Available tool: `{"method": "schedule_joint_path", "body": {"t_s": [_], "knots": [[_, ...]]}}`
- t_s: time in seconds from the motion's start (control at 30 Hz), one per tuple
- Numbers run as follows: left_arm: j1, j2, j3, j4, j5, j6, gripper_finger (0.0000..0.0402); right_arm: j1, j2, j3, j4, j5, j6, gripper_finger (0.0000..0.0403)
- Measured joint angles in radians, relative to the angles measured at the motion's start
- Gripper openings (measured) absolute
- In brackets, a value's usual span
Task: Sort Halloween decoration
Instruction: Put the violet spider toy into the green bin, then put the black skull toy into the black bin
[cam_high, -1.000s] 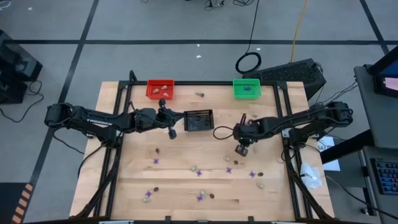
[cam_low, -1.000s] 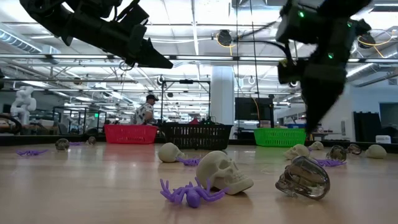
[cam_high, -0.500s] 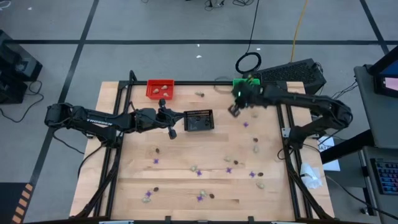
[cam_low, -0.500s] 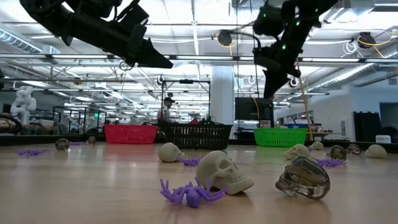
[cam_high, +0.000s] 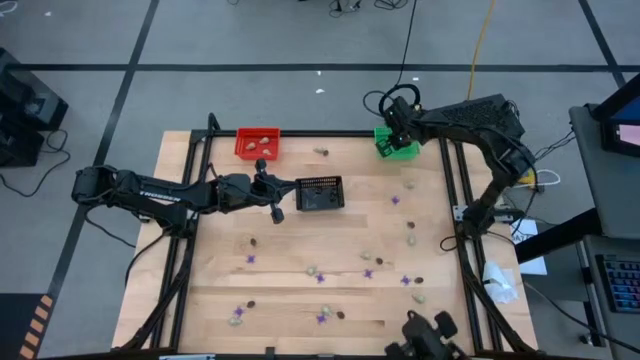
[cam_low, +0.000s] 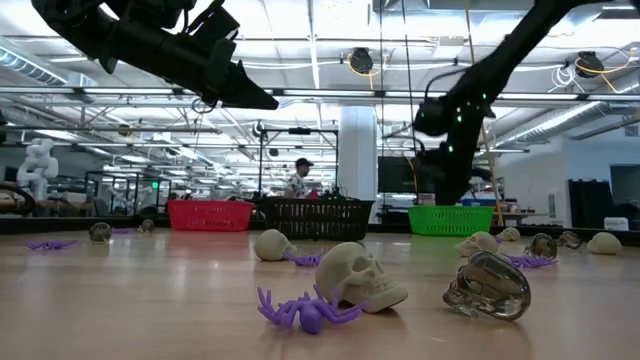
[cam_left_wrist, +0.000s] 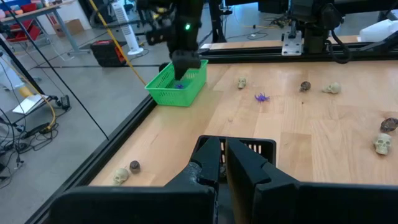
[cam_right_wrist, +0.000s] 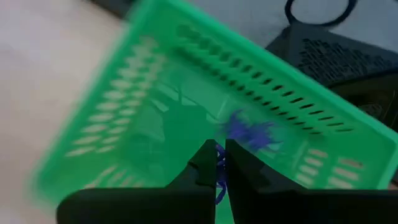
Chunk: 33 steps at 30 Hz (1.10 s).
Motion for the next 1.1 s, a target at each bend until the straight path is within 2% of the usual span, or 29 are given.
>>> {"method": "schedule_joint_path", "body": {"t_s": [0.3, 0.47, 0.63, 0.73, 0.87, 1.1], "knots": [[0.000, 0.000, 0.000, -0.001, 0.000, 0.001, 0.0020, -0.053, 0.078, 0.000, 0.003, 0.001, -0.020, 0.0017], [0.000, 0.000, 0.000, -0.004, 0.000, 0.001, 0.0020, -0.053, 0.058, 0.000, -0.001, 0.004, -0.023, 0.0061], [0.000, 0.000, 0.000, -0.004, 0.000, 0.001, 0.0020, -0.032, -0.026, 0.000, -0.065, 0.004, -0.051, 0.0115], [0.000, 0.000, 0.000, -0.004, 0.000, 0.001, 0.0020, 0.013, -0.102, 0.000, -0.152, 0.003, -0.082, 0.0127], [0.000, 0.000, 0.000, -0.011, 0.000, 0.001, 0.0020, 0.108, -0.210, 0.000, -0.296, 0.003, -0.087, 0.0123], [0.000, 0.000, 0.000, -0.018, 0.000, 0.001, 0.0020, 0.366, -0.321, -0.016, -0.568, -0.004, 0.101, 0.0115]]}}
